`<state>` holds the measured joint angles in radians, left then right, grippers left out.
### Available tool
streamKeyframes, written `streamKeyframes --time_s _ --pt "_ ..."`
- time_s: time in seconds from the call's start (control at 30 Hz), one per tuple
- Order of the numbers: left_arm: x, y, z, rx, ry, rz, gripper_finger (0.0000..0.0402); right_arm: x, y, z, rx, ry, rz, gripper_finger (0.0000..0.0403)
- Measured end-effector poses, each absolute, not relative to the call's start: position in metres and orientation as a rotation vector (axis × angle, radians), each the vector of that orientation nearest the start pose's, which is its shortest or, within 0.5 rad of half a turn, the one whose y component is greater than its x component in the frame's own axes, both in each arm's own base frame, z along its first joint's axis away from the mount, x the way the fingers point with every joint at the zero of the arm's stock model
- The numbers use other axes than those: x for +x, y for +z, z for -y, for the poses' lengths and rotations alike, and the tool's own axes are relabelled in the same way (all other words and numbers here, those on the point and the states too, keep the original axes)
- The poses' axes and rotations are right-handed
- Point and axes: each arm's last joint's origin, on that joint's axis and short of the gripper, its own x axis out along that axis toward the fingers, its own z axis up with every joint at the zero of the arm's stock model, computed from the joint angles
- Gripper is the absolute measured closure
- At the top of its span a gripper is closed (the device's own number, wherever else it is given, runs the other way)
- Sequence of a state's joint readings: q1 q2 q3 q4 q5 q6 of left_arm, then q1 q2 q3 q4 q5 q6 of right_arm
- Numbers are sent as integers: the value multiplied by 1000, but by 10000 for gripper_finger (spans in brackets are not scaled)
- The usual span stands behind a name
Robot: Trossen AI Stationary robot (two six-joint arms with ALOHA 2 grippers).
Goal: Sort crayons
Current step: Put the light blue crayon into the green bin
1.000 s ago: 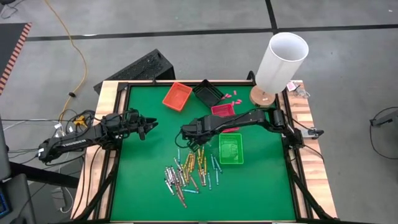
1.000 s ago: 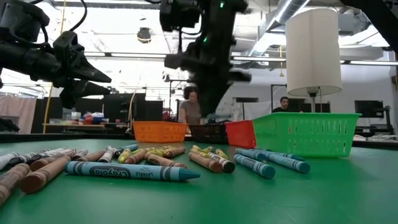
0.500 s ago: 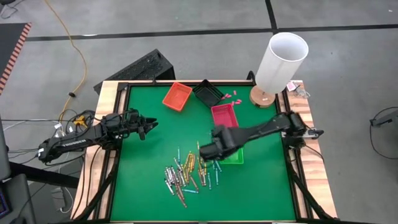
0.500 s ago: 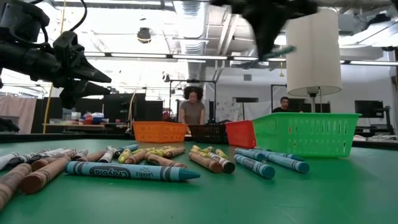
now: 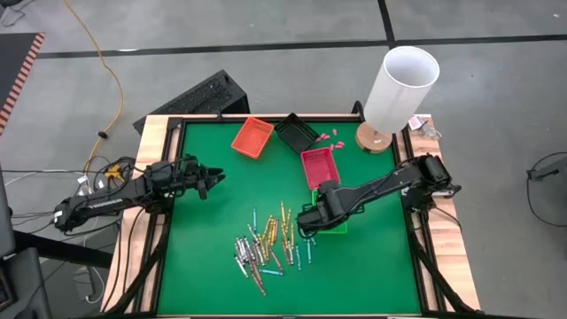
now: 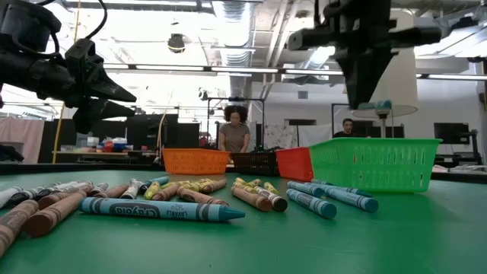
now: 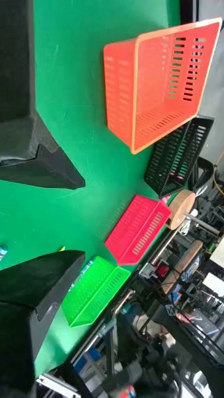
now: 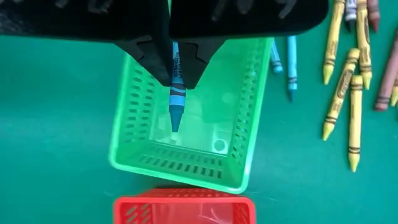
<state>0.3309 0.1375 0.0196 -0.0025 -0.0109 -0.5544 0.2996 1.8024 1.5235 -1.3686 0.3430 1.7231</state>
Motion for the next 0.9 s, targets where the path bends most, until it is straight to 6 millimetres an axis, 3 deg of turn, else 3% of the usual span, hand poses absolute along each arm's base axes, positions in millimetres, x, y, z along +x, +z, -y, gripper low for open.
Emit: streamKeyframes --time_s 0.23,0.53,0.73,0.9 --pt "99 159 -34 -580 366 -19 239 309 241 -83 802 -1273 -1051 367" --pt "100 161 -32 -602 278 -23 239 312 238 -83 780 -1228 -1049 305" --pt "101 168 -30 -632 195 21 248 314 267 -85 690 -1170 -898 296" --pt "106 180 -29 -591 186 -14 310 306 298 -81 665 -1119 -826 296"
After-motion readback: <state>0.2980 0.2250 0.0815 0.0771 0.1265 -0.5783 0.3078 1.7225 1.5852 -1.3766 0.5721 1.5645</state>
